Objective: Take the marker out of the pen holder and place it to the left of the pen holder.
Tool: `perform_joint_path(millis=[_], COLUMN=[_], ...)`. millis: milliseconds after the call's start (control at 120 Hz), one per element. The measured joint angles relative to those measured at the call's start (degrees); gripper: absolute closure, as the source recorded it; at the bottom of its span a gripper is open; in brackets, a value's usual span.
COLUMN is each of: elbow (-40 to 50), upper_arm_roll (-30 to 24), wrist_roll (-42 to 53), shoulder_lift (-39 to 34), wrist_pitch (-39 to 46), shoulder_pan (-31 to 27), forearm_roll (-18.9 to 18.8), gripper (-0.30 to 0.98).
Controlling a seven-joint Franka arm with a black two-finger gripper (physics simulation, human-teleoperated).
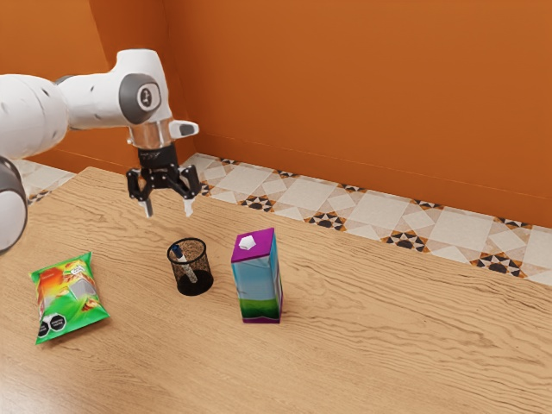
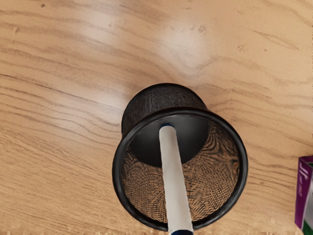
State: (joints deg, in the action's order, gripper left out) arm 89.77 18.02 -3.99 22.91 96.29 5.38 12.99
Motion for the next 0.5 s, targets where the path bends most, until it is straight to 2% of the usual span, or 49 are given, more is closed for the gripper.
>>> perform_joint_path(millis=[225,500], elbow=[10.95,17.18], upper_arm_roll=[-0.01,-0.09], wrist_roll=[-0.16,-0.37], shoulder_lift=[-3.91,-6.98], wrist_pitch=[4.38,6.75], shoulder_pan=[0.61,2.60], forearm_roll=[0.44,1.82], gripper=[0.02,0.02])
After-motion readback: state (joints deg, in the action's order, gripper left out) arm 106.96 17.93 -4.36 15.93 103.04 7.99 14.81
